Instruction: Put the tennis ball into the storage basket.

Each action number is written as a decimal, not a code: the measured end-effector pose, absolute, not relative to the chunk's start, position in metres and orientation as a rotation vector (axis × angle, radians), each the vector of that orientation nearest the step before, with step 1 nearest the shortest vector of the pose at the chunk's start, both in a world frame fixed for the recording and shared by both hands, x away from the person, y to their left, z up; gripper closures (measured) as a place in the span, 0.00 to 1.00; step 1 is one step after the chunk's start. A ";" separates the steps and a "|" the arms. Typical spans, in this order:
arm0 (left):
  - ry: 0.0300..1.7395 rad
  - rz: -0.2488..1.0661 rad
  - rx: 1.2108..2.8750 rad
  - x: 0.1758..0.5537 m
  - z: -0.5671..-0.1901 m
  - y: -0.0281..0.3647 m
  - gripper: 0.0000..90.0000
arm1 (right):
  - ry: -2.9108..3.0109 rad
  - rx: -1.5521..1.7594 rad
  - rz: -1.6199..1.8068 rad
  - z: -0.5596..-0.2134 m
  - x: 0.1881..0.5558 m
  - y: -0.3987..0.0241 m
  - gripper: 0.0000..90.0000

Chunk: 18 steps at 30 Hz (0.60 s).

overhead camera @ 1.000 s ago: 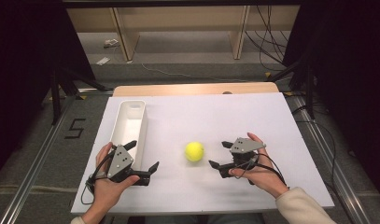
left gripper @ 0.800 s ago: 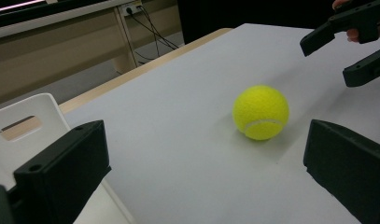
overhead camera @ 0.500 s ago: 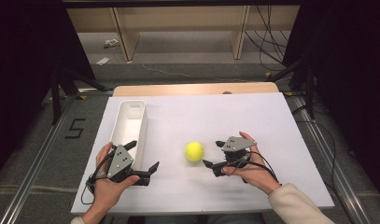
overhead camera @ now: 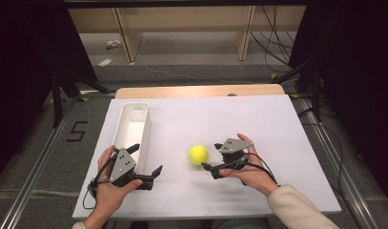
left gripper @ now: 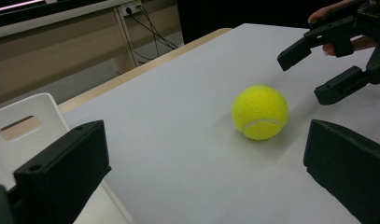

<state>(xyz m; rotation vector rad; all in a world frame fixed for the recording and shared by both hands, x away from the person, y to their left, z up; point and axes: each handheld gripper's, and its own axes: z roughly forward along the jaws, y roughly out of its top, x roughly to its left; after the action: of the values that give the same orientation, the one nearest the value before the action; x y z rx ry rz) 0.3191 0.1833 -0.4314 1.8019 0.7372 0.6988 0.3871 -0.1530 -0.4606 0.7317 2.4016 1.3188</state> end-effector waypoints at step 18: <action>0.738 0.700 1.799 0.319 -0.431 0.184 0.00 | 2.440 0.727 1.263 -0.473 0.404 -0.130 0.17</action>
<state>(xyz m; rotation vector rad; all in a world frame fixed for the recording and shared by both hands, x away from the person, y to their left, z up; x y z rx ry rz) 0.3188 0.1836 -0.4312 1.7991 0.7382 0.7001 0.4040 -0.1301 -0.4727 0.7271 2.4399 1.2634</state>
